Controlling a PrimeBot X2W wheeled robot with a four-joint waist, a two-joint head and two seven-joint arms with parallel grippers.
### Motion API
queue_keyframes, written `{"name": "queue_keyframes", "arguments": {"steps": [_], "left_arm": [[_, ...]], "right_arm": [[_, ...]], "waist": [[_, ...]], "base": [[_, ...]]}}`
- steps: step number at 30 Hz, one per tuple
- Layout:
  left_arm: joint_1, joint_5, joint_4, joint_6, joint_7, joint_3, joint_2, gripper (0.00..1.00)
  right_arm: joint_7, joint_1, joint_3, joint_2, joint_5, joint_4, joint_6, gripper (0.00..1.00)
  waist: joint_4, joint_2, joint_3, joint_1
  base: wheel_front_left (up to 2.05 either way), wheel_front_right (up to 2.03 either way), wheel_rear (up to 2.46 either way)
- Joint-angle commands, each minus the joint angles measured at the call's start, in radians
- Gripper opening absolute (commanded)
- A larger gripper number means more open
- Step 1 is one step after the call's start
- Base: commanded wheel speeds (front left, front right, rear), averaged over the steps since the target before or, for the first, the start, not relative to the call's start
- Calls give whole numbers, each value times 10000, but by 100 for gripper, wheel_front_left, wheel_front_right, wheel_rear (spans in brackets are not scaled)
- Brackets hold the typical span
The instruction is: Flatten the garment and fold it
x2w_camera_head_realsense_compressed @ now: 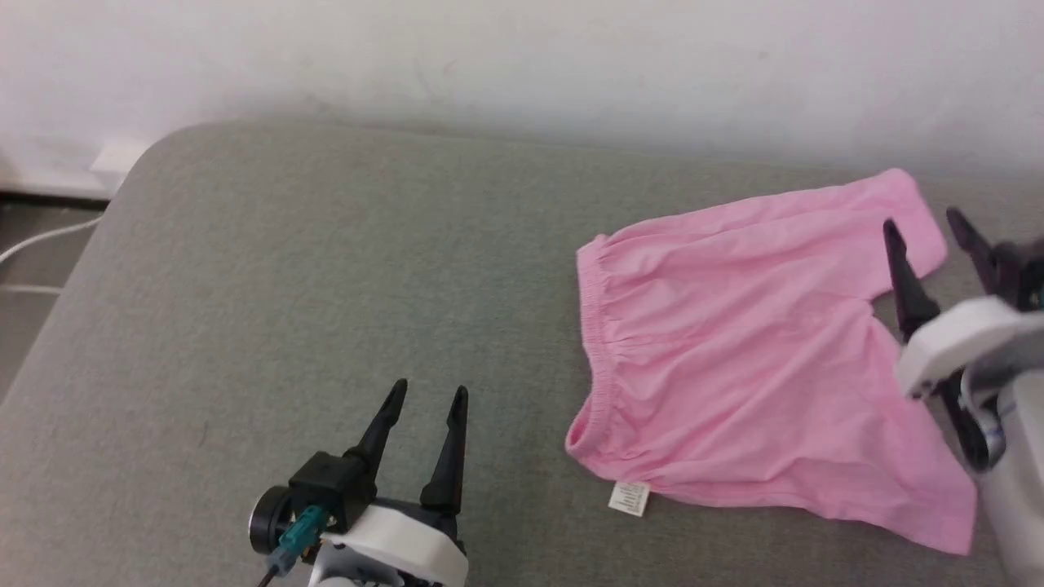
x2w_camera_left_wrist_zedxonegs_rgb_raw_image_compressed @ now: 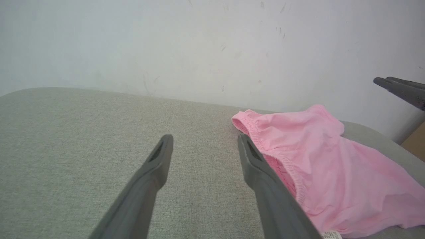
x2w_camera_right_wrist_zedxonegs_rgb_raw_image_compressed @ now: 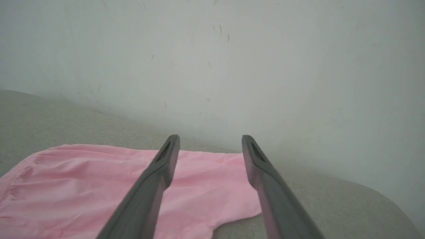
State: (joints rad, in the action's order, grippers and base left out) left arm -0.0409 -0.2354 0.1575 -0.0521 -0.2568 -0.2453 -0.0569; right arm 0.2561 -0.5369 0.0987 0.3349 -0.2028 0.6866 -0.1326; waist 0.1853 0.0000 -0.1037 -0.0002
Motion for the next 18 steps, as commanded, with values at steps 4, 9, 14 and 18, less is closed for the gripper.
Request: {"name": "queue_keyframes", "arguments": {"steps": [4,9,14,18], "left_arm": [[416,-15,101,-175,-49,174,5,100],[610,-17,605,-347,-49,70,8,100],[389,-104,1106,-538,272,-278,-154,100],[4,-333,1139,-672,1649,-799,-339,100]], "right_arm": [[52,2130,-927,-737,-106,-2145,19,100],[54,4403,-1522,-1736,240,-4291,19,100],[55,5765,-1771,-2514,666,-5659,19,100],[5,6050,-1690,-2702,942,-6195,19,100]], "waist": [[-1146,0,770,2],[-1506,0,825,2],[-1853,0,642,2],[-2131,0,400,2]], "base": [[0,0,0],[0,0,0],[0,0,0],[0,0,0]]}}
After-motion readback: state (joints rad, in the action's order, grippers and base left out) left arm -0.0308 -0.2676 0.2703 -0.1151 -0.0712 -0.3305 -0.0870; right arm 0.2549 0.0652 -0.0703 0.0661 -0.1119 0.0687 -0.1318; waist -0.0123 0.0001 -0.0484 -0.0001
